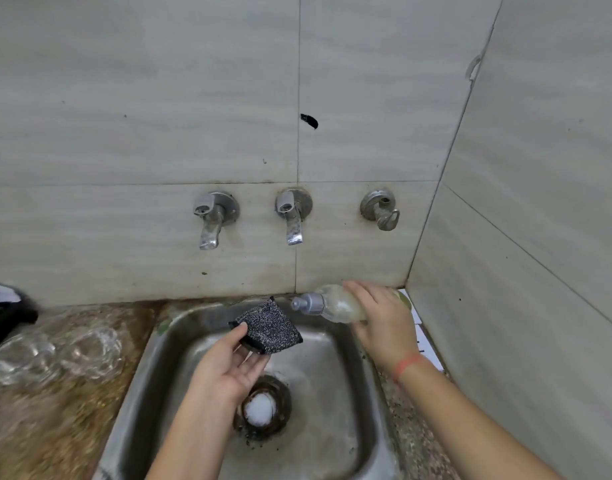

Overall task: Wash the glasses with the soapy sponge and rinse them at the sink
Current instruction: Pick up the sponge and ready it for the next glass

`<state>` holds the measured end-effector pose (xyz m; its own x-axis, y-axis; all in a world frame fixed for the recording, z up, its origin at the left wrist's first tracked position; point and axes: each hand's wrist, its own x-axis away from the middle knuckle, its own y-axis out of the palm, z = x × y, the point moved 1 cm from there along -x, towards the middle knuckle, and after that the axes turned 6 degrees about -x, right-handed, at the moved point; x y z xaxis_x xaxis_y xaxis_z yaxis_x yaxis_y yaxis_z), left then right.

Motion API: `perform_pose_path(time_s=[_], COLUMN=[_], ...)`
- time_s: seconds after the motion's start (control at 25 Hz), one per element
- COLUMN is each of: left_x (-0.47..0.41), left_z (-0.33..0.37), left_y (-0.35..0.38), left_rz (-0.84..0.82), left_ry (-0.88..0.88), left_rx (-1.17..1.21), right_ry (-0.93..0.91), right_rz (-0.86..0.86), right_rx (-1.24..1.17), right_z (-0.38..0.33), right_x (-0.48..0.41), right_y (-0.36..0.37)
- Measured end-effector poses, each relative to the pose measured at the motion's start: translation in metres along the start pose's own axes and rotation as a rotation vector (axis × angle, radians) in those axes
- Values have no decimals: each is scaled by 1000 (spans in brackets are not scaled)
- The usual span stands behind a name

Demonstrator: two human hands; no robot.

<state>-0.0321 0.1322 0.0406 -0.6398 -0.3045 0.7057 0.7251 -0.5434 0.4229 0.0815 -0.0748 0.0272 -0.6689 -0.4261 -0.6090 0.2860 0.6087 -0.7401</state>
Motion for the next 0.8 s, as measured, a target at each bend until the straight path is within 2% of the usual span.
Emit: perform_pose_path(time_s=[0.48, 0.8], left_x=[33, 37], left_z=[-1, -1], left_y=[-15, -12], left_rz=[-94, -106], left_ry=[2, 13], left_rx=[50, 63], right_ry=[-418, -558], right_rz=[17, 36], right_rx=[221, 265], right_z=[-37, -41], right_x=[-57, -75], right_y=[-29, -39])
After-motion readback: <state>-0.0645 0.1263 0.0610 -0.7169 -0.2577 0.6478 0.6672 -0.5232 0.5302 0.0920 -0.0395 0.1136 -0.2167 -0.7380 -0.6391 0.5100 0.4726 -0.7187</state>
